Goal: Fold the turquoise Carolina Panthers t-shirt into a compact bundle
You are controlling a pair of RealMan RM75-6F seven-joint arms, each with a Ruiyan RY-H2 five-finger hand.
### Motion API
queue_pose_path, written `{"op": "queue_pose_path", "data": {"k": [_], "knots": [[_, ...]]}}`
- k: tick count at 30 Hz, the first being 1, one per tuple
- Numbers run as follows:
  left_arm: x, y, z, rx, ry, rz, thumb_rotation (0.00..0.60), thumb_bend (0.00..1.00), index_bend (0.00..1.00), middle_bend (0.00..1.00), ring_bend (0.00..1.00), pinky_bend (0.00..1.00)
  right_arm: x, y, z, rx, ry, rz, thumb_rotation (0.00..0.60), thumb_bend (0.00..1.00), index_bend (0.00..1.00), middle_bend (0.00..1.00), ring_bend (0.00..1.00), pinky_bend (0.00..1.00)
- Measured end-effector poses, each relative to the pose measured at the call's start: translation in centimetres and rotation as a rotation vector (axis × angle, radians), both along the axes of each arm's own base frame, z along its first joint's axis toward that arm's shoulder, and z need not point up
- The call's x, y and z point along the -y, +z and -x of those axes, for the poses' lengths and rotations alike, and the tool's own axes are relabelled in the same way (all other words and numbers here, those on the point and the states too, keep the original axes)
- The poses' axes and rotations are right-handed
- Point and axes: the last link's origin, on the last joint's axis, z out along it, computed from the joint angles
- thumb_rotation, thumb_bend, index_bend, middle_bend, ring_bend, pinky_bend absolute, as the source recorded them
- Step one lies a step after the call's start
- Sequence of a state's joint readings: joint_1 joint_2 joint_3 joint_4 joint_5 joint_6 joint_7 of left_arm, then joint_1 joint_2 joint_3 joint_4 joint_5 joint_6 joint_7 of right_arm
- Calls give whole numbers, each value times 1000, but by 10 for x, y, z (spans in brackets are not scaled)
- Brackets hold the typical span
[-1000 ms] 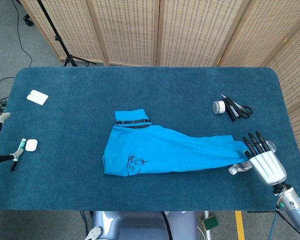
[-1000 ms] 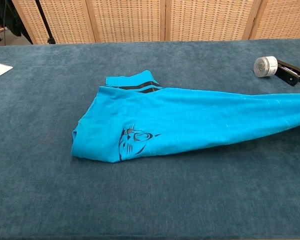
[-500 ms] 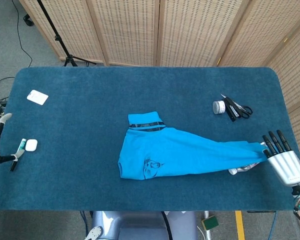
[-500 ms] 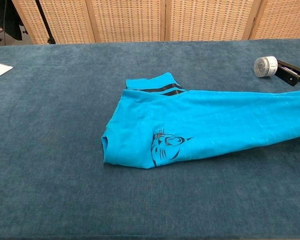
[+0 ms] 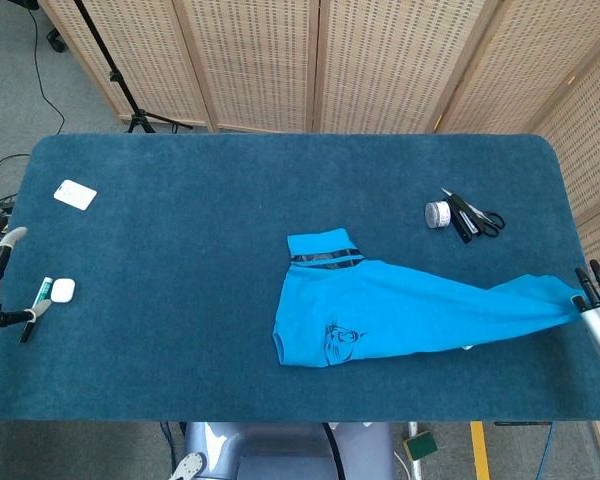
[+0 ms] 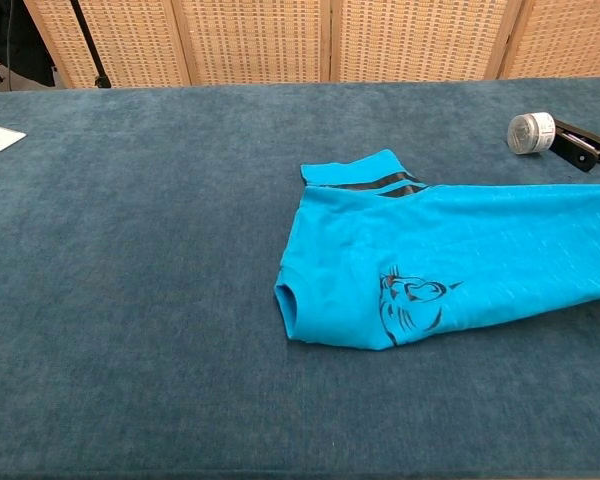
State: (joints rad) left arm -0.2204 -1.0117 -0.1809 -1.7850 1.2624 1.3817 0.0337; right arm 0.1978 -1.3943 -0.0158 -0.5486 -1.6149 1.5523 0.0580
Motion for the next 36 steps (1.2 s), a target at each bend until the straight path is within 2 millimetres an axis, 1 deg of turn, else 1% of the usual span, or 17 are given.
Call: {"op": "queue_pose_path", "data": {"k": [4,9,15,21,27,33,34,36], "knots": [[0,-1,-1,-2,-4,4,600,46,0,0,0,0,-2,2,7,9,-27,6,600,569,667,184,11,0],[1,-2,-2,-3,-7,4,600,46,0,0,0,0,-2,-1,6,23,-12,2,600,569,667,184,11,0],[1,-1,-2,0,-7,4,600,45,0,0,0,0,3,-7,-6,46,50,-15,600,569,667,184,12,0],[2,-1,-2,3,-10,6,600,45,0,0,0,0,10,-16,-26,70,145,-42,600,569,667,184,12,0],[3,1,-2,7,-15,5,600,46,0,0,0,0,19,-37,-66,105,308,-115,600,569,667,184,11,0],[4,1,-3,10,-20,10,600,46,0,0,0,0,38,-65,-120,116,453,-203,600,569,667,184,11,0],[4,1,-3,11,-21,11,600,46,0,0,0,0,43,-71,-131,109,477,-225,600,569,667,184,11,0],[5,1,-3,12,-21,12,600,46,0,0,0,0,52,-79,-146,90,503,-255,600,569,667,184,11,0]]}}
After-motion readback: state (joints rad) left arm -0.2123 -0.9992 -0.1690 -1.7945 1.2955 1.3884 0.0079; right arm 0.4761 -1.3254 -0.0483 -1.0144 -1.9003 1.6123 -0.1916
